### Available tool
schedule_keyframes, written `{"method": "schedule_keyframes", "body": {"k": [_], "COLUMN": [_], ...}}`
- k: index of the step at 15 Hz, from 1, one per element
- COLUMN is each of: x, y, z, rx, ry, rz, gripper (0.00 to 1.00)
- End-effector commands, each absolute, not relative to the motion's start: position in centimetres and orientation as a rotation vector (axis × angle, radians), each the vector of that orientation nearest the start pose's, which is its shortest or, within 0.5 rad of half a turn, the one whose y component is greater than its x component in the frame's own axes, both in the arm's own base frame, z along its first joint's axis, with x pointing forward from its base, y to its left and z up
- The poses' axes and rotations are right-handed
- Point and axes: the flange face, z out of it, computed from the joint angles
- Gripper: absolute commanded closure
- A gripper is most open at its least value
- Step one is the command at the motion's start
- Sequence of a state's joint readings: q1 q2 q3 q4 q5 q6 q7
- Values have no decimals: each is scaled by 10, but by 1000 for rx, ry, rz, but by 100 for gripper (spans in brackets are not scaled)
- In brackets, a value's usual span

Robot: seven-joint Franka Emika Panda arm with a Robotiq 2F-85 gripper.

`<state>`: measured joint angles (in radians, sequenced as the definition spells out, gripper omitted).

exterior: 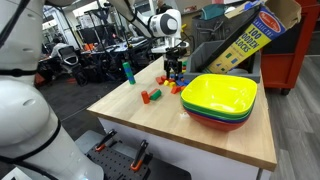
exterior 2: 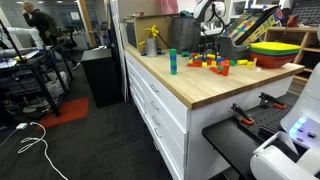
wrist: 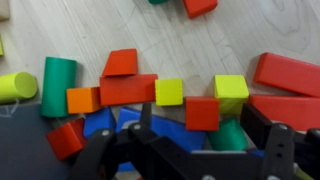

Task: Move the red and yellow blocks to the left

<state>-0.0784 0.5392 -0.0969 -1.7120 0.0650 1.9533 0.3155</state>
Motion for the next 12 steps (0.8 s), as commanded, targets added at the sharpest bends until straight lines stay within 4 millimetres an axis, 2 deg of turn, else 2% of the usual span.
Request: {"method": "schedule_keyframes", "body": {"k": [1,6,8,12], "x": [635,635,634,627], "y": [-107,-101,-98,-92], "z": [259,253,256,267], "rx": [-3014,-3015,-3009,-3013], "ry": [732,684,673,676], "rz": [462,474,467,457], "gripper": [41,79,91,91]}}
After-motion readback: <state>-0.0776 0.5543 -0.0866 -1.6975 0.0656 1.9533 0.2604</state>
